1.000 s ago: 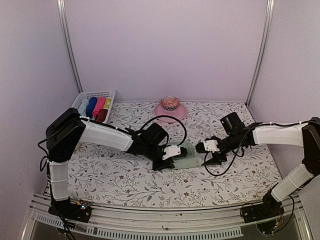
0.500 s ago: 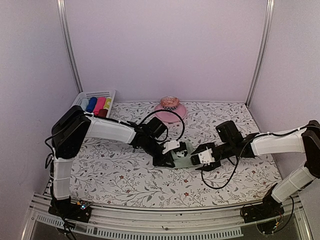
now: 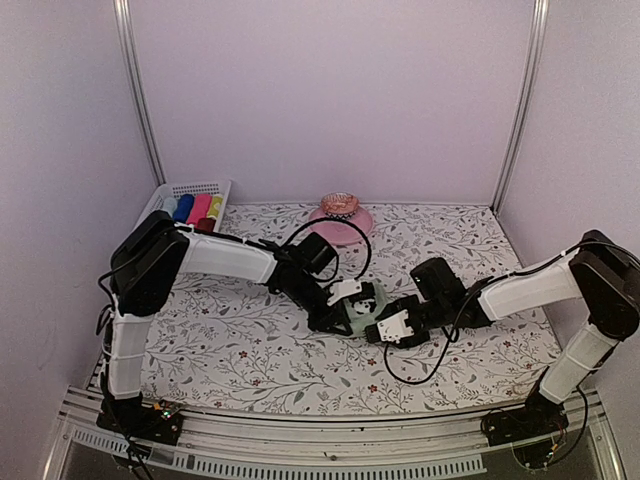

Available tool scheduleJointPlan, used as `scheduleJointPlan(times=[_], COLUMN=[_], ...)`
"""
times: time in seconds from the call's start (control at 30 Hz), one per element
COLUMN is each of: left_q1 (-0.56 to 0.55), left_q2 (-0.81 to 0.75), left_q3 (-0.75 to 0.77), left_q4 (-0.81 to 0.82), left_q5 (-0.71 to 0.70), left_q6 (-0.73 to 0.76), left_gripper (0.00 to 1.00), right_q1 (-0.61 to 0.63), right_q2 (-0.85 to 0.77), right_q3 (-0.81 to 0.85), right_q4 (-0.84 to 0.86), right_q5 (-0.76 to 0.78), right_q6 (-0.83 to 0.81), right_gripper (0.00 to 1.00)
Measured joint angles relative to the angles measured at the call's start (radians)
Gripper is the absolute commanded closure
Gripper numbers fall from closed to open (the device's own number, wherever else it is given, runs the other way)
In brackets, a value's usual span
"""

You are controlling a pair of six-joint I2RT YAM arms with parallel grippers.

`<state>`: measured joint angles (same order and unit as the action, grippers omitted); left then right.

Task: Roll the towels
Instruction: Roll the towel at the center of the board.

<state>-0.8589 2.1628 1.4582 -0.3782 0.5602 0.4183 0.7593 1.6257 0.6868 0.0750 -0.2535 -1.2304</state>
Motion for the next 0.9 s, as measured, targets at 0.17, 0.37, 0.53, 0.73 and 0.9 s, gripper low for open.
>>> scheduleJointPlan(times=[0.17, 0.37, 0.53, 0.73, 0.9], left_q1=[0.003, 0.005, 0.005, 0.006, 0.008], left_q2=[0.006, 0.009, 0.009, -0.021, -0.137], left_q3=[0.006, 0.007, 0.007, -0.042, -0.183], left_q4=[-0.002, -0.003, -0.004, 0.034, 0.122], left_q5=[0.013, 0.021, 0.023, 0.004, -0.076], left_q6=[0.000, 0.000, 0.001, -0.005, -0.021], left_gripper=[0.79, 0.76, 0.66, 0.42, 0.32], right_q1=[0.005, 0.007, 0.008, 0.008, 0.008], right_q2=[0.009, 0.039, 0.066, 0.089, 0.098], right_q3=[0.002, 0.016, 0.044, 0.092, 0.131], right_q4=[0.023, 0.037, 0.029, -0.031, -0.090], right_q5=[0.038, 0.074, 0.090, 0.089, 0.076], right_q6=[0.004, 0.011, 0.025, 0.042, 0.059], right_gripper=[0.51, 0.60, 0.73, 0.78, 0.78])
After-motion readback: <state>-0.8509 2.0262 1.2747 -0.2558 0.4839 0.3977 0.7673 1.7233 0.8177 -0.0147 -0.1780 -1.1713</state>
